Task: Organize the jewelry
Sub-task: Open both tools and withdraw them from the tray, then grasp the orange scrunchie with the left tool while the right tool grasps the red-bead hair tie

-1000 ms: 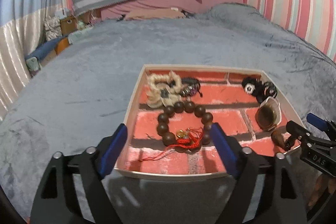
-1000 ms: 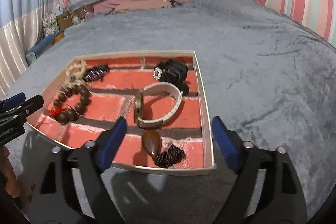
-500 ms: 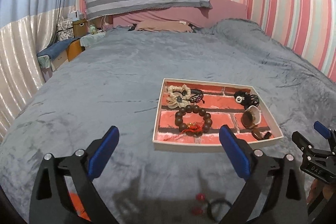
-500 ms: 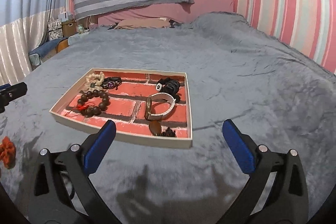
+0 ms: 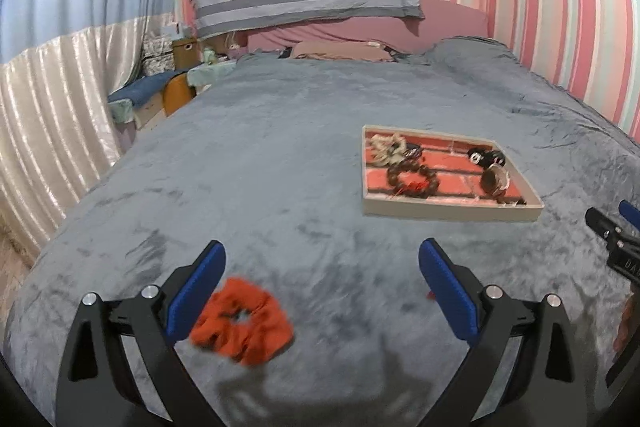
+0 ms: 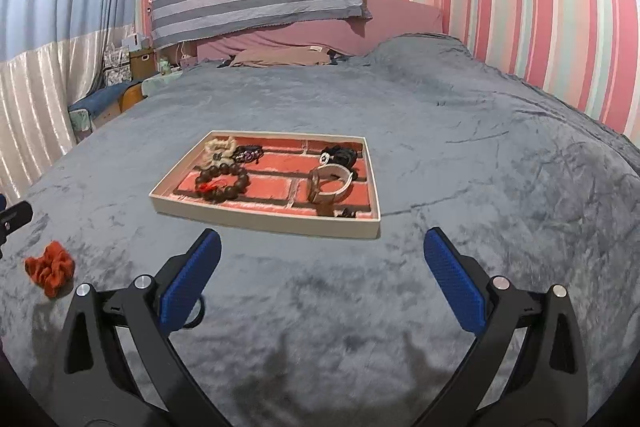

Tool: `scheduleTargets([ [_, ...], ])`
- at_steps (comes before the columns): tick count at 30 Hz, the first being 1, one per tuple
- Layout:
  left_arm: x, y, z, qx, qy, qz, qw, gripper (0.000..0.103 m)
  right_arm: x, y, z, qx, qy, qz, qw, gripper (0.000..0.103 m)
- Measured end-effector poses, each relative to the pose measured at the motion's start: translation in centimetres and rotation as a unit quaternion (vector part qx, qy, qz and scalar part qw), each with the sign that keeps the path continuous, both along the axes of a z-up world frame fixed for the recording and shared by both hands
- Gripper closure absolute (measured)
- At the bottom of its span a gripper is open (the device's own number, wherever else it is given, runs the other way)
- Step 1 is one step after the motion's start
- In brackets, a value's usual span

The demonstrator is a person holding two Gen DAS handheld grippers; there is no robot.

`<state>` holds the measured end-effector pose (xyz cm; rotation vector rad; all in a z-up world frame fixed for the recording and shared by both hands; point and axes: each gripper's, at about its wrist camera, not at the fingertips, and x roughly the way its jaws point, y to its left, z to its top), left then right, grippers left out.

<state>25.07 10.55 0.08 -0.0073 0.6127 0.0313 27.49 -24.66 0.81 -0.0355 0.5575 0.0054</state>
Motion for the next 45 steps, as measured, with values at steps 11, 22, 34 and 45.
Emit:
scheduleTargets([
  [11, -1.0, 4.2, -5.2, 0.012, 0.042, 0.004, 0.9991, 0.008, -0.8, 2.7, -3.4, 0.007, 0.031, -0.003, 0.999, 0.004],
  [22, 0.5, 8.6, -8.1, 0.013, 0.052, 0.013, 0.9985, 0.008, 1.0, 6.8, -7.6, 0.006, 0.073, 0.016, 0.997, 0.006],
  [34, 2.8, 10.6, -10.5, -0.019, 0.096, -0.002, 0.9952, 0.026, 3.8, 9.2, -10.5, -0.007, 0.138, 0.033, 0.990, 0.023],
  [45, 3.8, 10.6, -11.8, -0.027, 0.119, -0.019, 0.9924, 0.063, 4.5, 9.5, -11.9, -0.001, 0.166, 0.051, 0.985, 0.062],
])
